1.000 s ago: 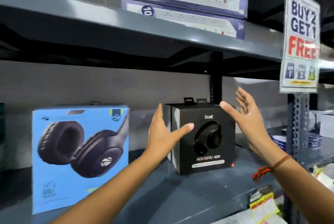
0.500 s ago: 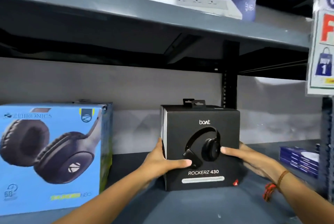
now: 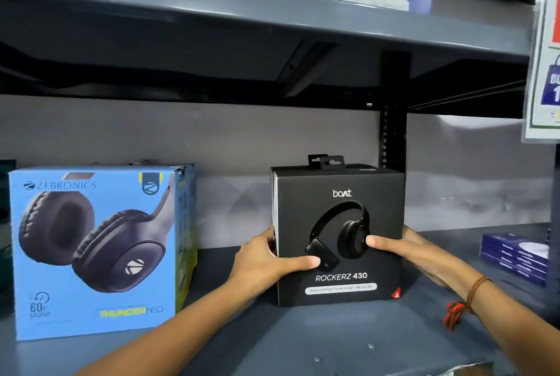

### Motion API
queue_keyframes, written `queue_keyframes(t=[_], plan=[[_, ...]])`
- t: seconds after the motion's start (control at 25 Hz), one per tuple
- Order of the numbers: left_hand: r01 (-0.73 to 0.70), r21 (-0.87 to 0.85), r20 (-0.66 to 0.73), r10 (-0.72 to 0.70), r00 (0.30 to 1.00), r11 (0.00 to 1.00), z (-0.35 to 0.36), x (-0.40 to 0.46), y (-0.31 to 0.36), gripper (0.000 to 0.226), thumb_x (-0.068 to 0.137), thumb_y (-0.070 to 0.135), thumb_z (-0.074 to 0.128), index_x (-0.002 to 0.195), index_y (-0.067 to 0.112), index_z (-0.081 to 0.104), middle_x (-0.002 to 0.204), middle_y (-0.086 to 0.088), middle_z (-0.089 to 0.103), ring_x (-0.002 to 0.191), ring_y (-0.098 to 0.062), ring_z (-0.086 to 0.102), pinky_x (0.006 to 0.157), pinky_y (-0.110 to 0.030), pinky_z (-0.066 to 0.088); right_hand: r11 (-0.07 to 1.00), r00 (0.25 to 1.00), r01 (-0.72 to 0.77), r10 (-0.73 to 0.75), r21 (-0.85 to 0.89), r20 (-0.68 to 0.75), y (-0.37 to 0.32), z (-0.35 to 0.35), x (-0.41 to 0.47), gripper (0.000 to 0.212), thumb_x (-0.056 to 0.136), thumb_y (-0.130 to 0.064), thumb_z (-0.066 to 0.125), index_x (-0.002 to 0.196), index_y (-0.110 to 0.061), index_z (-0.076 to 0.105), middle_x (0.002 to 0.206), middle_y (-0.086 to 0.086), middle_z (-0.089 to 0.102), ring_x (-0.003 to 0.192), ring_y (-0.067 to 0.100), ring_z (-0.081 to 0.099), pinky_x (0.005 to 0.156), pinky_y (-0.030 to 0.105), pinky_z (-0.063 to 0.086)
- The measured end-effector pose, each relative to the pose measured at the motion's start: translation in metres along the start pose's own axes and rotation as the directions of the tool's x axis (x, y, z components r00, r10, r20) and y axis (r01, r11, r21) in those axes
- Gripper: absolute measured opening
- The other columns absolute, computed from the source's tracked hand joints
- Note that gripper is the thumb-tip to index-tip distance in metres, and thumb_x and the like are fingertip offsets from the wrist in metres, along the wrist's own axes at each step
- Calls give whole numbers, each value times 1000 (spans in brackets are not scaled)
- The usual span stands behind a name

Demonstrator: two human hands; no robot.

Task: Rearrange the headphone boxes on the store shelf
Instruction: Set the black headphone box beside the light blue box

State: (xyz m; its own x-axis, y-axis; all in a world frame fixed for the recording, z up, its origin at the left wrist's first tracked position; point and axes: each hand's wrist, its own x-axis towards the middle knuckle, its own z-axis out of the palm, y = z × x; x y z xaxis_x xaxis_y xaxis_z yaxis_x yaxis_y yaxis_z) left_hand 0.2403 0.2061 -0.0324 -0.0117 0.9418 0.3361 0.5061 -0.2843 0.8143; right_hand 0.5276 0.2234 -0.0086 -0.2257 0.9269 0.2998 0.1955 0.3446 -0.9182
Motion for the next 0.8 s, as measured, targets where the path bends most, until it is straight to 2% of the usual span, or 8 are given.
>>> queue_keyframes(t=[0.08,0.24,0.36,0.52,0.6,0.64,0.72,0.8], plan=[[-5,11,-10,5,1000,1000,-5,-5,-1,43,56,56,97,90,45,72,75,45,71,91,9,71,74,-15,51,1000,1000,21,-21,-10,14,-4,5,-5,52,70,-35,84,116,-31,60,106,-18,76,101,1,69,82,20,54],[0,29,-35,1,999,1000,-18,-16,-2,43,55,57,97,87,45,72,79,40,75,94,2,74,86,-26,58,999,999,41,-41,-5,32,-10,16,-14,43,71,-32,79,111,-31,62,102,-16,76,96,-3,70,78,17,54],[-13,58,-21,14,1000,998,-24,-25,2,46,60,58,96,97,43,72,92,27,78,99,0,73,89,-25,57,1000,999,27,-27,-8,22,-9,22,-15,59,63,-44,88,114,-33,61,108,-16,75,101,-1,69,85,20,52],[-7,59,14,6,1000,998,-27,-31,7,54,62,60,94,107,43,70,97,26,75,104,-5,72,94,-27,57,1000,999,3,-5,28,45,-10,23,-18,76,51,-49,84,120,-33,58,114,-11,74,105,4,69,90,25,50],[-11,66,52,8,999,998,-30,-38,8,76,55,68,90,121,38,68,106,23,75,114,-9,71,104,-34,56,999,999,9,-10,37,40,-13,27,-23,87,47,-52,86,125,-30,55,118,-8,72,107,7,68,92,26,49],[-13,76,72,8,997,997,-33,-42,7,97,48,75,86,132,33,64,120,19,75,124,-13,68,110,-37,53,998,999,37,-38,44,9,-15,29,-27,97,44,-55,88,130,-28,52,122,-7,69,111,8,66,96,28,48],[16,90,111,-26,993,996,-41,-55,3,143,35,85,76,159,23,41,155,4,60,148,-21,52,122,-40,42,991,988,115,-108,63,-114,-18,39,-37,118,44,-65,88,145,-26,40,137,-6,60,123,9,57,108,35,41],[1,89,116,-11,993,996,-59,-76,0,158,35,88,73,167,19,20,169,-4,43,156,-23,40,126,-43,38,970,940,226,-193,88,-281,-26,57,-50,116,59,-65,80,154,-29,25,152,-9,43,136,6,44,117,37,31]])
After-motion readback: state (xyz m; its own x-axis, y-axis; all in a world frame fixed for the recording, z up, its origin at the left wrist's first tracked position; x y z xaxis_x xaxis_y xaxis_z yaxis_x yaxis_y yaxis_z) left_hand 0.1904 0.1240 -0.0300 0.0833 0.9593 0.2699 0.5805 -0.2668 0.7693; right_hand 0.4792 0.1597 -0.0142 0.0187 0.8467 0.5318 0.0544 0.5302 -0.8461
